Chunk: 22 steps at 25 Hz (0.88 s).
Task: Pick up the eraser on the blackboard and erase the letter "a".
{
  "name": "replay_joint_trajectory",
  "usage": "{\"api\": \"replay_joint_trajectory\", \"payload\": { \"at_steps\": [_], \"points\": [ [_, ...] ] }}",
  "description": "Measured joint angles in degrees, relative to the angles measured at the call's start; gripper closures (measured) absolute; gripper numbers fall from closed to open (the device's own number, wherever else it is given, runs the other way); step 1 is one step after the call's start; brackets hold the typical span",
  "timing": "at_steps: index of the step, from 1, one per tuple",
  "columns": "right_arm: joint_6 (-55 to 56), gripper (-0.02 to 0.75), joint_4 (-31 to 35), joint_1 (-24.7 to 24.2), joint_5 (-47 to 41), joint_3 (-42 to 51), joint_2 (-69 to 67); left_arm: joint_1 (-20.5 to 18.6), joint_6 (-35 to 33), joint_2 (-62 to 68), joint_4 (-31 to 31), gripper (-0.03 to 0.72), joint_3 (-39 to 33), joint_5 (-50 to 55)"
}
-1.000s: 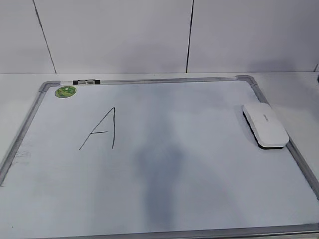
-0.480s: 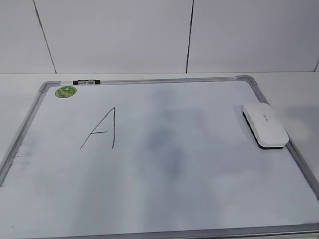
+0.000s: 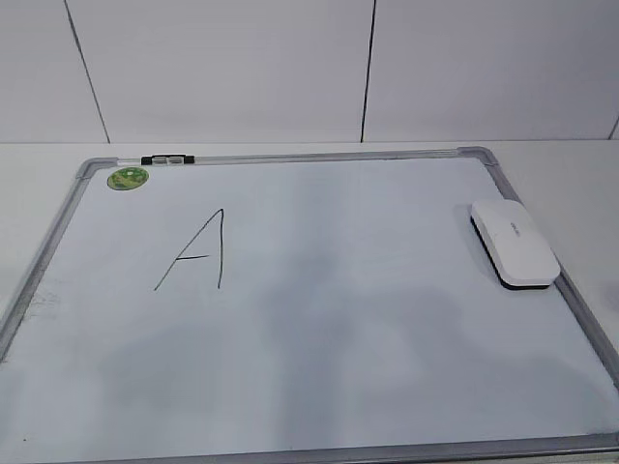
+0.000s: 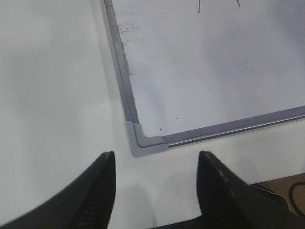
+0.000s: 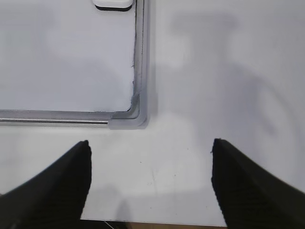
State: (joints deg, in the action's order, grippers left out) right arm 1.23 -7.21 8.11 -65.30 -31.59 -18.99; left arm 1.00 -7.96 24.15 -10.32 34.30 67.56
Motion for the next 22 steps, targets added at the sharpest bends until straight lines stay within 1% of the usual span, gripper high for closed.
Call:
{"api": "replay_joint_trajectory", "payload": {
  "at_steps": [5,22],
  "points": [
    [0.0,0.144,-0.4,0.0,0.1,3.0,2.6,0.0,0.0,-1.9,0.7,0.276,-5.1,-3.3],
    [0.0,0.144,-0.7,0.0,0.1,3.0,2.7,0.0,0.0,-1.9,0.7,0.276,-5.2,-4.4]
  ]
}}
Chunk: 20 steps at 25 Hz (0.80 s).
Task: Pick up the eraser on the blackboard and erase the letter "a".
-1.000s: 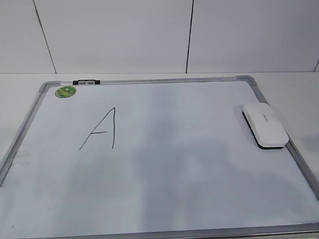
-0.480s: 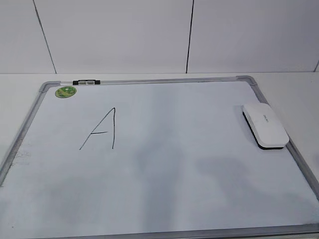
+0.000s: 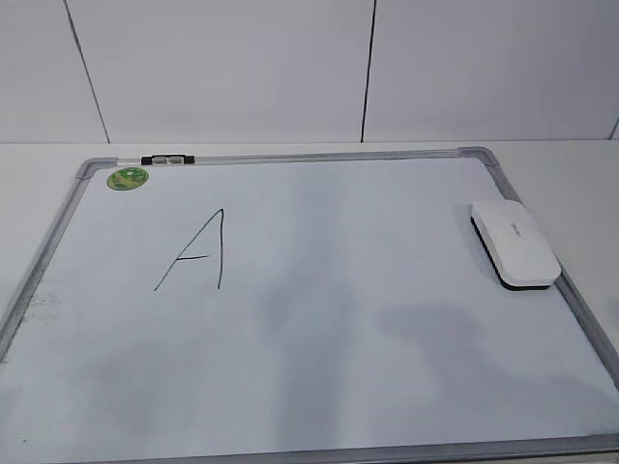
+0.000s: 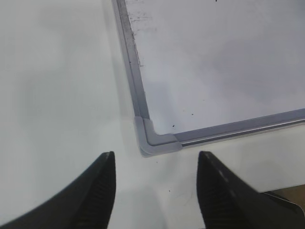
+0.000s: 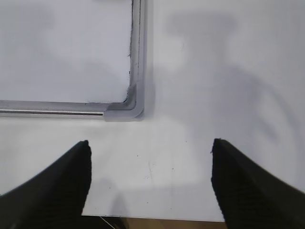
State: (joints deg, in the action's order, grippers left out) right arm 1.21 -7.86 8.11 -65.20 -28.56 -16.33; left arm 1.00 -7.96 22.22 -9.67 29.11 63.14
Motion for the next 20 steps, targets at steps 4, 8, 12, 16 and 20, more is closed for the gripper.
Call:
{"api": "replay_joint_trajectory", "payload": {
  "at_steps": [4,8,12,16,20],
  "points": [
    [0.0,0.144,0.0,0.0,0.0,0.0,0.0,0.0,0.0,0.0,0.0,0.276,0.0,0.0],
    [-0.1,0.144,-0.1,0.0,0.0,0.0,0.2,0.0,0.0,-0.9,0.0,0.276,0.0,0.0],
    [-0.1,0.144,-0.2,-2.4,0.0,0.0,1.0,-0.2,0.0,-3.9,0.0,0.276,0.0,0.0],
    [-0.1,0.144,-0.4,-6.3,0.0,0.0,4.1,-0.4,0.0,-8.4,0.0,0.276,0.0,0.0],
    [-0.1,0.144,-0.6,-7.9,0.0,0.0,9.7,-0.4,0.0,-13.9,0.0,0.276,0.0,0.0]
  ]
}}
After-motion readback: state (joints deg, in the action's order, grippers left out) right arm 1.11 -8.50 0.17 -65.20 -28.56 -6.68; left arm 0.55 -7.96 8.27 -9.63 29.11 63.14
